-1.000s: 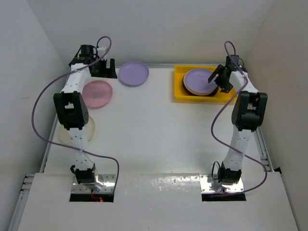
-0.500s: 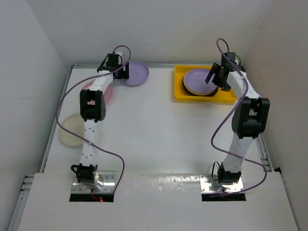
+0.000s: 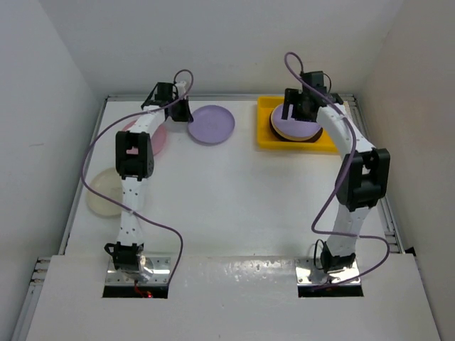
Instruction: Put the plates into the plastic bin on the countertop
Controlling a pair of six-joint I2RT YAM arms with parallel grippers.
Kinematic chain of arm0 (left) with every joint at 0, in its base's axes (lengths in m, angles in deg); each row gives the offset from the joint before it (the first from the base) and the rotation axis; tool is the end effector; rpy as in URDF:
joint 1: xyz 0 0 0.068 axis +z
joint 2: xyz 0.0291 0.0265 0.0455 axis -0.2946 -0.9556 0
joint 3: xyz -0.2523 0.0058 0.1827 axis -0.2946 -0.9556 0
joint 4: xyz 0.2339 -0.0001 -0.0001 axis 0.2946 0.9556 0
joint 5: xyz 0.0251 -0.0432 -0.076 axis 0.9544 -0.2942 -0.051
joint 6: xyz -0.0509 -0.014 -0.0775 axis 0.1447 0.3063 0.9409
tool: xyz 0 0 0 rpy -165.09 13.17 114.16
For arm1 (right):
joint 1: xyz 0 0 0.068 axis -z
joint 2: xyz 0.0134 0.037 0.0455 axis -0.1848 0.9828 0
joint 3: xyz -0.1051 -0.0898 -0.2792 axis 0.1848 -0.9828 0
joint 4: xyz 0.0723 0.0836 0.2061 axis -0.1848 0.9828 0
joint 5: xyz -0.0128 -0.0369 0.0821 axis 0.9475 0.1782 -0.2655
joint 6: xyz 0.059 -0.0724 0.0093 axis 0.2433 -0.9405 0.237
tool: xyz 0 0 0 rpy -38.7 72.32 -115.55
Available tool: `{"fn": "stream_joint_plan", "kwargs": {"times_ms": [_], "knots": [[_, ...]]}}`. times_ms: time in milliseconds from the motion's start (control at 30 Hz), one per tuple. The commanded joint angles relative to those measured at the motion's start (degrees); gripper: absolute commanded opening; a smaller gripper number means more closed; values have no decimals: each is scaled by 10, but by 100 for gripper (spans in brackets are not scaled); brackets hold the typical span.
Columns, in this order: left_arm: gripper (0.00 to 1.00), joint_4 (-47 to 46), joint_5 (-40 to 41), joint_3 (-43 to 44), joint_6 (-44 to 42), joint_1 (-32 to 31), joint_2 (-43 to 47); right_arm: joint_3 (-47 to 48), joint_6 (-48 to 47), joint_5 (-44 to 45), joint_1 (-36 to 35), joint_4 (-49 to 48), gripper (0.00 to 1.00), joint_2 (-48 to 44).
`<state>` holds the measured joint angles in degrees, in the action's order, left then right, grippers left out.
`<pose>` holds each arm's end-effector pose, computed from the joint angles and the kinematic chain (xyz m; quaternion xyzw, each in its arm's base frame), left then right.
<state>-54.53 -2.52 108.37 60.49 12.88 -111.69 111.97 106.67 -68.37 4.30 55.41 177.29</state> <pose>0.6124 -0.0775 0.1572 0.0370 0.8983 -0.2219 0.3775 0.4578 0.0399 0.2916 0.1440 0.9147 0.0309 0.3763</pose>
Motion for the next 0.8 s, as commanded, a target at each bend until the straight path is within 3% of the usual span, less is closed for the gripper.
{"fn": "stream_joint_plan", "kwargs": {"times_ms": [0,67,100,200,267,333,400,467,600,733,767], "knots": [[0,43,-77,-17,-52,1,97,32,-87,-69,-53,-21,80,-36],[0,80,-82,-37,-106,1,173,26,-87,-119,-87,-27,71,-43],[0,93,-82,-62,-122,-7,199,20,-83,-136,-96,-37,60,-39],[0,147,-96,-120,-165,-34,287,-18,-60,-189,-136,-96,41,-45],[0,177,-96,-138,-177,-49,315,-32,-24,-204,-156,-122,49,-51],[0,227,-96,-156,-198,-72,338,-50,2,-224,-166,-173,71,-53],[0,253,-108,-168,-207,-84,349,-53,5,-218,-176,-178,72,-46],[0,254,-145,-191,-197,-84,367,-56,5,-214,-180,-174,65,-44],[0,254,-154,-196,-184,-84,388,-90,-2,-174,-180,-165,61,-71],[0,254,-180,-196,-184,-89,393,-148,-1,-184,-181,-188,31,-94],[0,254,-180,-196,-184,-95,393,-161,4,-201,-180,-194,19,-101]]}}
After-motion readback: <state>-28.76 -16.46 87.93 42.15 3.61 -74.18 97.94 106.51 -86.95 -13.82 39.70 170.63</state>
